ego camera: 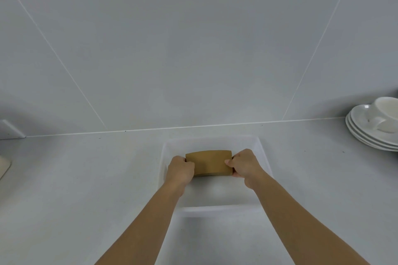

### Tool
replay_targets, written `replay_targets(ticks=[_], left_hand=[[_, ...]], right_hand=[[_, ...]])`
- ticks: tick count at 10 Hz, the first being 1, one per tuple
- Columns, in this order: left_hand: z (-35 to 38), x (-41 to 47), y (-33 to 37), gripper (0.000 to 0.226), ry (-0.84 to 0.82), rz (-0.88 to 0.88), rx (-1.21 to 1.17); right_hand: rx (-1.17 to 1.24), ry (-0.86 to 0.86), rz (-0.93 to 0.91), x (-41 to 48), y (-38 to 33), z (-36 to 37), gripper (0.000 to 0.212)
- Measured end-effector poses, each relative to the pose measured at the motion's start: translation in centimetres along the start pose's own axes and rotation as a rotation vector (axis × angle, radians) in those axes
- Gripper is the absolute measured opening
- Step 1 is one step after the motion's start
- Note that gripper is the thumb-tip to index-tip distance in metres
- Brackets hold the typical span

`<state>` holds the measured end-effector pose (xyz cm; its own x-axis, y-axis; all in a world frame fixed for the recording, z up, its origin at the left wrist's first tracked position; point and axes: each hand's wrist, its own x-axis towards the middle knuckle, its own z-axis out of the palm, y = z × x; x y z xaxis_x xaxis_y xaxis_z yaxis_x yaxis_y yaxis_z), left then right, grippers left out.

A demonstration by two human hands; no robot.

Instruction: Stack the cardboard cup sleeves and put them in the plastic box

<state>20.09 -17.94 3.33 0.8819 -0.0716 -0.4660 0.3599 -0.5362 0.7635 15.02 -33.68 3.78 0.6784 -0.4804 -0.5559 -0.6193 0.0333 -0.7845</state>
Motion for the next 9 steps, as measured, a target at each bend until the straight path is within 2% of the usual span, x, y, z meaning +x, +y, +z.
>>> replay_targets(ticks=[2,4,6,7,8,9], left_hand=[[0.0,-0.2,0.1,0.008,-0.021,0.029,-0.023],[-0.1,-0.3,0.5,0.009,-0.030,0.014,-0.047],[-0.2,-0.2,0.6,0.021,-0.042,-0.030,-0.096],[-0.5,-0.9,0.8,0.013,-0.039,-0.055,-0.123],[-1.0,-1.3,1.2,0.014,-0.028,-0.026,-0.138],[-1.7,-2.3,2.3,0.036,0.001,0.005,-0.138]], right_hand=[[-0.073,0.023,-0.075,0.0,0.2,0.2,0.014],[-0.170,0.027,-0.107,-0.5,-0.2,0.2,0.033],[-0.176,-0.010,-0.105,-0.5,-0.1,0.1,0.024],[-0.253,-0.038,-0.134,-1.8,-0.6,-0.1,0.016],[-0.369,-0.025,-0.215,-2.6,-1.3,-0.4,0.046],[-0.364,-0.002,-0.282,-4.0,-2.6,-0.9,0.061]])
